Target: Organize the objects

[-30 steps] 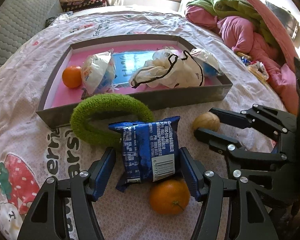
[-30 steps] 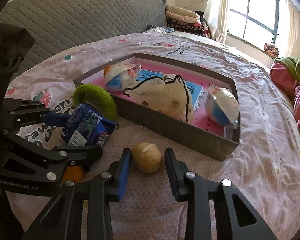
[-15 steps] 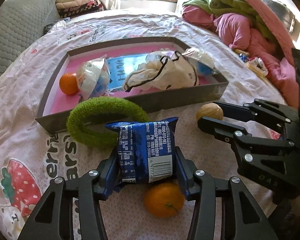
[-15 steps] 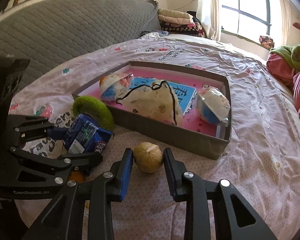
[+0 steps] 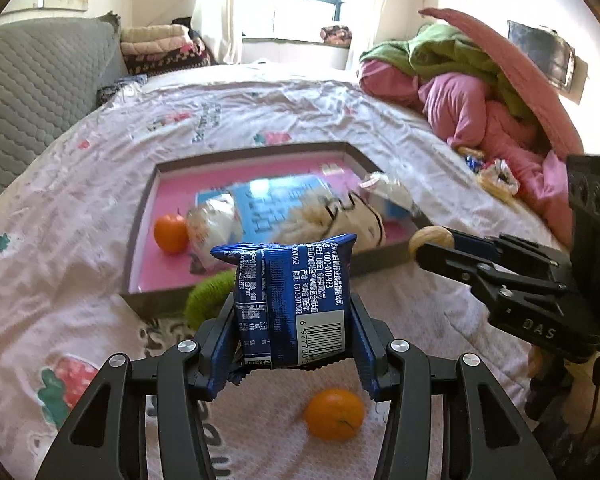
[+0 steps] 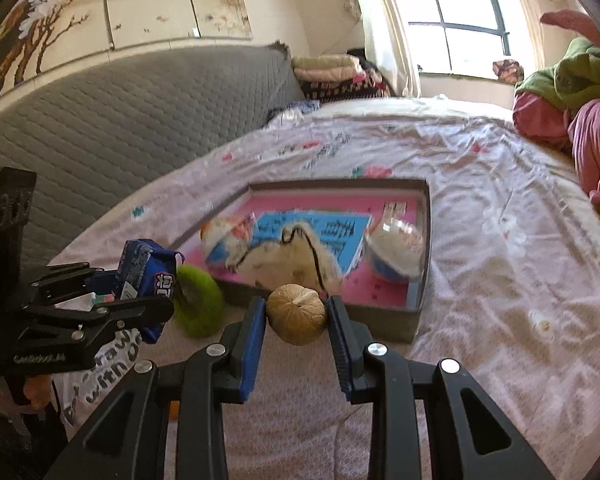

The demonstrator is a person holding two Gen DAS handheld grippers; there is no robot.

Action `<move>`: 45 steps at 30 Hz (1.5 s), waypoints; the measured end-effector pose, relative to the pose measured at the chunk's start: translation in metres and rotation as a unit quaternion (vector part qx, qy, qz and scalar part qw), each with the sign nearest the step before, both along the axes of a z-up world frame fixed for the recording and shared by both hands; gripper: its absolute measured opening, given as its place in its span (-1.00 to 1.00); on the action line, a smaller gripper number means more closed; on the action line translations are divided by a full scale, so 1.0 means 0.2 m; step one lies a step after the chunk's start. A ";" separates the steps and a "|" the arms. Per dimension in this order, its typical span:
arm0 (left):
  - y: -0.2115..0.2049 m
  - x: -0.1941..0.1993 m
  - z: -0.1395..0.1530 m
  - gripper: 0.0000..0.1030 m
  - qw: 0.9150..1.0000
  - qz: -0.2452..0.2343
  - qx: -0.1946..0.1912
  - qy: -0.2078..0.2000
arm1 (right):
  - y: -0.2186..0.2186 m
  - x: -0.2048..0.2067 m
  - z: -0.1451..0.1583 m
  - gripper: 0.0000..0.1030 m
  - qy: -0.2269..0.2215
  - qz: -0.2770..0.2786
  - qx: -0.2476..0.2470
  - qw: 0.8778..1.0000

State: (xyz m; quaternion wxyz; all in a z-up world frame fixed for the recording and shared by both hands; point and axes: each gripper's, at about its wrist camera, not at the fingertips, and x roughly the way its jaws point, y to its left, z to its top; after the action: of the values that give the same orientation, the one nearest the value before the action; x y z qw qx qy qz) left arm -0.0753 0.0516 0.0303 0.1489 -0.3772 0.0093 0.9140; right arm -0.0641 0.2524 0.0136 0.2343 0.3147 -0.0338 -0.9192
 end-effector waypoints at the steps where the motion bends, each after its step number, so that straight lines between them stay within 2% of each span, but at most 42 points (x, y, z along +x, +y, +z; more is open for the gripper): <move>1: -0.01 -0.01 0.01 0.01 1.000 0.003 0.000 0.004 | 0.00 0.00 0.01 -0.38 0.006 -0.001 -0.001 1.000; 7: -0.11 -0.06 0.08 0.01 0.999 0.026 0.003 0.020 | -0.01 0.02 0.06 -0.38 0.025 -0.001 -0.004 1.000; 17: -0.19 -0.08 0.11 0.01 0.999 0.032 0.022 0.022 | -0.08 0.01 0.13 -0.38 0.048 0.007 -0.005 0.999; 26: -0.23 -0.10 0.17 0.01 0.998 0.042 0.015 0.041 | -0.12 -0.02 0.26 -0.38 0.080 0.011 0.000 0.997; 34: -0.25 -0.14 0.21 0.01 0.998 0.039 0.008 0.054 | -0.13 -0.04 0.29 -0.38 0.089 0.006 0.004 0.996; 45: -0.37 -0.26 0.24 0.01 0.996 0.053 0.014 0.072 | -0.15 -0.14 0.33 -0.38 0.122 -0.018 0.038 0.992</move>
State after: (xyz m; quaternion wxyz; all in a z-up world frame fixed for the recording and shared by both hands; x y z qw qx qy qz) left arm -0.1276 -0.0233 0.0790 0.1047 -0.3083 -0.0128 0.9454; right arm -0.0914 0.2217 0.0790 0.2079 0.2079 0.0240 -0.9555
